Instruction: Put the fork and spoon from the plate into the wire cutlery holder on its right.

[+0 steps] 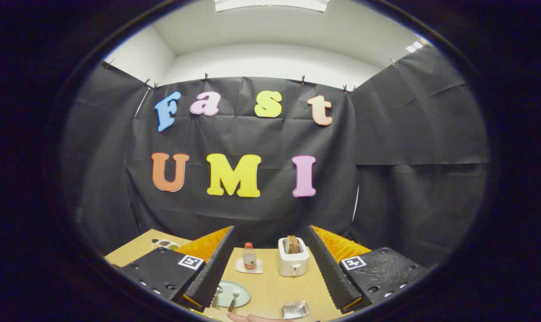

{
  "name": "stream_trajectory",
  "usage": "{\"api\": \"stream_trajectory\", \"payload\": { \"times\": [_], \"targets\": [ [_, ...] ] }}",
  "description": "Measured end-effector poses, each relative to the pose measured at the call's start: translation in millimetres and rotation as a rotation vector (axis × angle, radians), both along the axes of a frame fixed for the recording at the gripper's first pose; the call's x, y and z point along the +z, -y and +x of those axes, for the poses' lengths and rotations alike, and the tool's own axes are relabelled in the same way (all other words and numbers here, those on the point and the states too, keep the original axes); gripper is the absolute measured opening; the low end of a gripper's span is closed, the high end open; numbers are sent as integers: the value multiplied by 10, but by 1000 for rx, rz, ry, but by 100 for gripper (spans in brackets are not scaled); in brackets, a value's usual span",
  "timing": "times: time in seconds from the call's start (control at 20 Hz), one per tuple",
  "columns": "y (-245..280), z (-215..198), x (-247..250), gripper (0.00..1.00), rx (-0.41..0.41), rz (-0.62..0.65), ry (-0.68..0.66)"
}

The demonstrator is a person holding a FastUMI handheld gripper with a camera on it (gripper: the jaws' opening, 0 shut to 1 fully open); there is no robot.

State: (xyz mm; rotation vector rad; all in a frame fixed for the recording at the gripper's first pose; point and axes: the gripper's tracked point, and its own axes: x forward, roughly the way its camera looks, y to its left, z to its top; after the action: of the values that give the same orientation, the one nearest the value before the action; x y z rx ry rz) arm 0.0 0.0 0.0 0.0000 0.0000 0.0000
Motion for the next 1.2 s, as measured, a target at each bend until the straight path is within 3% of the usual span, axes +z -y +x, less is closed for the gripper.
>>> {"api": "stream_trajectory", "payload": {
  "times": [0.75,1.2],
  "targets": [
    [-91,458,-569,95,21,-9,-95],
    [-500,857,-2065,95,83,-44,-380]
  ]
}}
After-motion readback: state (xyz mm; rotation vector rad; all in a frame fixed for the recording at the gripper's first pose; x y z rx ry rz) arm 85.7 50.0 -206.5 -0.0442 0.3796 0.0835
